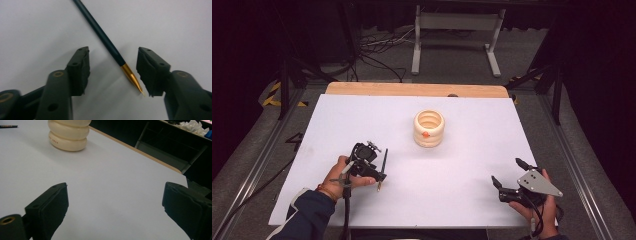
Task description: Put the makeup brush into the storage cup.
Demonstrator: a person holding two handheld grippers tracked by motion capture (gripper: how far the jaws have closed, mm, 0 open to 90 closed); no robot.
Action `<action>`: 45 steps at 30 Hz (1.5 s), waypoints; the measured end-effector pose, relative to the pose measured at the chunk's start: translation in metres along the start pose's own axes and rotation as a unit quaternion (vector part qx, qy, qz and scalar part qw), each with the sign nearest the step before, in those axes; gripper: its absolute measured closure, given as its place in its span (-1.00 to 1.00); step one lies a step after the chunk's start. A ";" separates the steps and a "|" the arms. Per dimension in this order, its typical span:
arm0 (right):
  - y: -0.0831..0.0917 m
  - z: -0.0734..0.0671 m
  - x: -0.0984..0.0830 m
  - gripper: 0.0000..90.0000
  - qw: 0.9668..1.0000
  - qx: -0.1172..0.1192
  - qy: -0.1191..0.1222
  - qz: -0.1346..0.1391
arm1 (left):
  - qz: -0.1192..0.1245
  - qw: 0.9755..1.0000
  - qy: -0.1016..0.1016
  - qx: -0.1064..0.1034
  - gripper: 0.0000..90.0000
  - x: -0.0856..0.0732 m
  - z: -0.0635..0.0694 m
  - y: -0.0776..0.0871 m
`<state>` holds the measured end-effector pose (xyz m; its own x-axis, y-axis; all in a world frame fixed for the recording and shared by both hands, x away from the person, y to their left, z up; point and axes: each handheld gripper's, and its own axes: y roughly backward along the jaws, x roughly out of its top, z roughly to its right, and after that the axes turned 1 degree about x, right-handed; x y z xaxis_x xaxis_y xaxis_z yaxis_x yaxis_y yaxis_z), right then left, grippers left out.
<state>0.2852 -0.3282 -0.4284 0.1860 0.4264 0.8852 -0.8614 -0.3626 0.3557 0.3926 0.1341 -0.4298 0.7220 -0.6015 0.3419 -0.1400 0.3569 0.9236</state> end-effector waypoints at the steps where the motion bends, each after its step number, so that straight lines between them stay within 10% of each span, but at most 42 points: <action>1: 0.000 0.000 0.000 -0.84 1.000 0.000 0.000 0.000 | -0.007 1.000 -0.010 0.005 0.11 0.001 0.001 -0.002; 11: -0.001 0.000 0.001 -0.84 1.000 -0.004 0.002 -0.002 | -0.042 0.994 -0.084 0.060 0.68 0.007 0.007 -0.003; 18: -0.001 -0.001 0.002 -0.82 1.000 0.001 0.006 -0.008 | -0.073 0.983 -0.149 0.073 0.84 0.013 0.012 -0.004; 30: -0.004 0.002 0.007 -0.82 1.000 0.023 0.003 -0.005 | 0.015 0.986 -0.146 0.072 0.84 0.009 0.011 0.019; 34: -0.005 0.002 0.013 -0.77 1.000 0.030 0.001 -0.001 | 0.032 0.983 -0.161 0.078 0.84 0.009 0.019 0.028; 45: -0.016 -0.020 0.044 -0.74 0.997 0.048 0.061 0.005 | 0.057 0.982 -0.175 0.031 0.84 0.011 0.028 0.037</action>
<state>0.2979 -0.2870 -0.4011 0.1127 0.5182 0.8478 -0.8125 -0.4431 0.3789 0.3767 0.1210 -0.3871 0.4238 -0.7730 0.4721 -0.2544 0.3986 0.8811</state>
